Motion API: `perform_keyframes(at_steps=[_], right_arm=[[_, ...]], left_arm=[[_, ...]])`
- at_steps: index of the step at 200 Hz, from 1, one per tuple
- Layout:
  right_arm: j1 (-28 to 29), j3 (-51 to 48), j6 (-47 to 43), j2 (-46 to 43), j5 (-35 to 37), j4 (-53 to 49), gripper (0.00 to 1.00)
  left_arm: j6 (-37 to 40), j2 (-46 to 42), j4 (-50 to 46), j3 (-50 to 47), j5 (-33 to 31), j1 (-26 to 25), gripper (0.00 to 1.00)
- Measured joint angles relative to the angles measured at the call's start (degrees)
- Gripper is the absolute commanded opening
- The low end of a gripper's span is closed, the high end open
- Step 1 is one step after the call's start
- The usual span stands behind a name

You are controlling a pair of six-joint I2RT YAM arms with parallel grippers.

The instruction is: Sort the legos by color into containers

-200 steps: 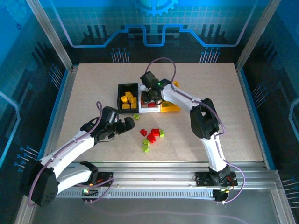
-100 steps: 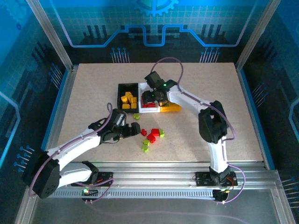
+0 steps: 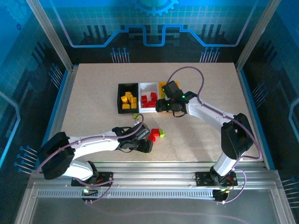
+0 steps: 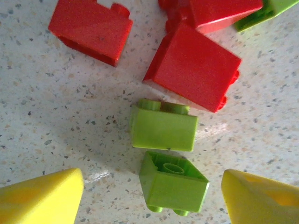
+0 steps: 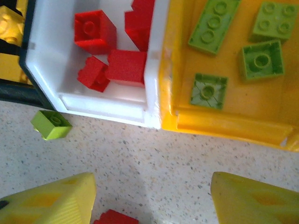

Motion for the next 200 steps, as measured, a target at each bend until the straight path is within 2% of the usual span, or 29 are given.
perform_keyframes(at_steps=[58, 95, 129, 170, 200], right_arm=[[-0.87, -1.51, 0.61, -3.10, -0.24, 1.49, 0.67], [-1.33, -1.84, 0.61, -3.80, -0.24, 1.73, 0.67], [-2.05, -2.14, 0.63, -4.17, -0.24, 1.75, 0.67], [-2.58, -3.96, 0.79, -5.62, -0.22, 2.10, 0.67], [-3.15, -7.26, 1.03, -9.05, -0.17, 2.60, 0.67]], left_arm=[[1.03, 4.57, -2.40, 2.47, -3.89, -3.65, 0.64], [1.77, 6.10, -2.84, 2.49, -4.09, -4.04, 0.48], [2.14, 6.10, -2.84, 2.60, -4.33, -4.13, 0.39], [2.10, 2.95, -5.18, 4.07, -4.94, -4.09, 0.38], [2.38, -0.85, -5.99, 10.23, -4.48, -1.64, 0.38]])
